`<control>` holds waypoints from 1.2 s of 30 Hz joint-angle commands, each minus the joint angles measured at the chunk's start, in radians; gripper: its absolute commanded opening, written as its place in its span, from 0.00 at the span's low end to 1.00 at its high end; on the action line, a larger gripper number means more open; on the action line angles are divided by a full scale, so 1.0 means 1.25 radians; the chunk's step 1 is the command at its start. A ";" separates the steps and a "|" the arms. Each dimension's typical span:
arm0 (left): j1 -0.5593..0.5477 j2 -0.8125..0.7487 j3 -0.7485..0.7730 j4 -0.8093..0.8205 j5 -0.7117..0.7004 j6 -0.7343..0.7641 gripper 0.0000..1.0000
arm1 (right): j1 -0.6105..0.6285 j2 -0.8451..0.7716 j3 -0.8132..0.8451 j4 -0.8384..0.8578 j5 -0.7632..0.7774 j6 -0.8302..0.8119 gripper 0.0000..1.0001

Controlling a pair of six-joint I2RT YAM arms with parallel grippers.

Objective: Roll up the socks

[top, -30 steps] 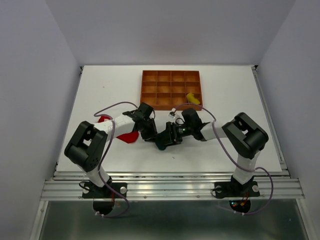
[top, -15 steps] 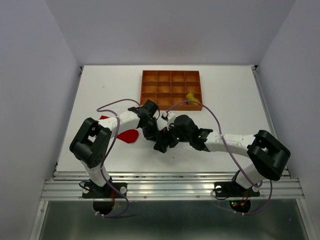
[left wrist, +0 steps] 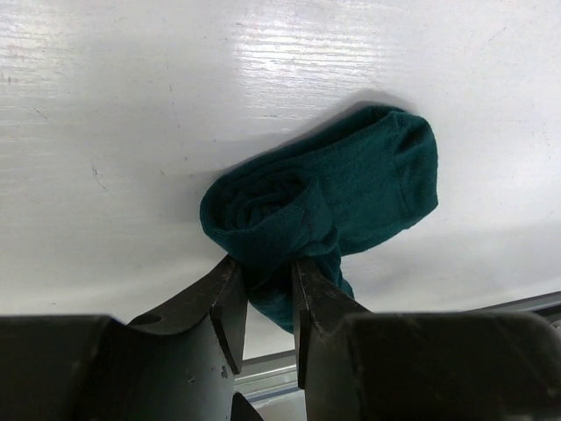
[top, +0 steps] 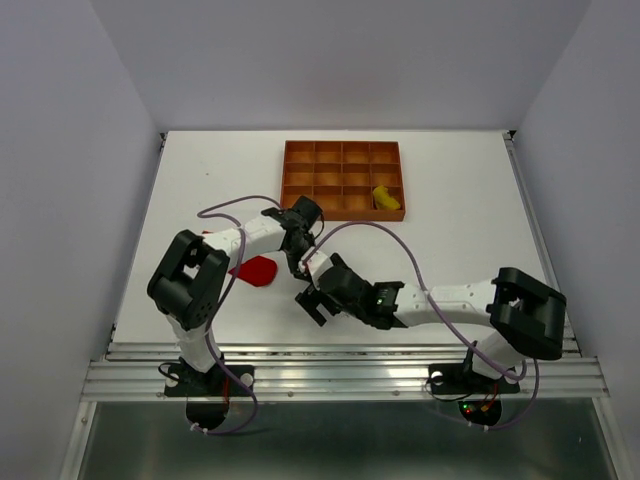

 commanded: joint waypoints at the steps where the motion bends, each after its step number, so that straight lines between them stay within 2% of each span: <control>1: -0.003 0.034 0.016 -0.077 -0.069 0.023 0.20 | 0.033 0.040 0.060 -0.024 0.142 -0.067 1.00; 9: -0.004 0.052 0.030 -0.096 -0.068 0.024 0.19 | 0.040 0.102 0.113 -0.053 0.125 -0.076 0.95; 14: -0.004 0.056 0.030 -0.097 -0.066 0.026 0.19 | 0.047 0.137 0.145 -0.080 0.132 -0.075 0.85; 18: -0.004 0.060 0.030 -0.097 -0.065 0.031 0.18 | 0.063 0.151 0.158 -0.092 0.166 -0.075 0.81; 22: -0.004 0.059 0.023 -0.097 -0.069 0.033 0.18 | 0.063 0.175 0.166 -0.104 0.178 -0.076 0.72; 29: -0.004 0.056 0.019 -0.091 -0.060 0.032 0.18 | 0.071 0.203 0.174 -0.118 0.205 -0.075 0.66; 32: -0.004 0.052 0.018 -0.090 -0.061 0.032 0.18 | 0.071 0.219 0.180 -0.132 0.212 -0.076 0.57; 34: -0.004 0.052 0.017 -0.090 -0.061 0.032 0.18 | 0.071 0.227 0.180 -0.134 0.233 -0.076 0.38; 36: -0.004 0.055 0.018 -0.089 -0.058 0.033 0.19 | 0.071 0.239 0.183 -0.135 0.254 -0.072 0.26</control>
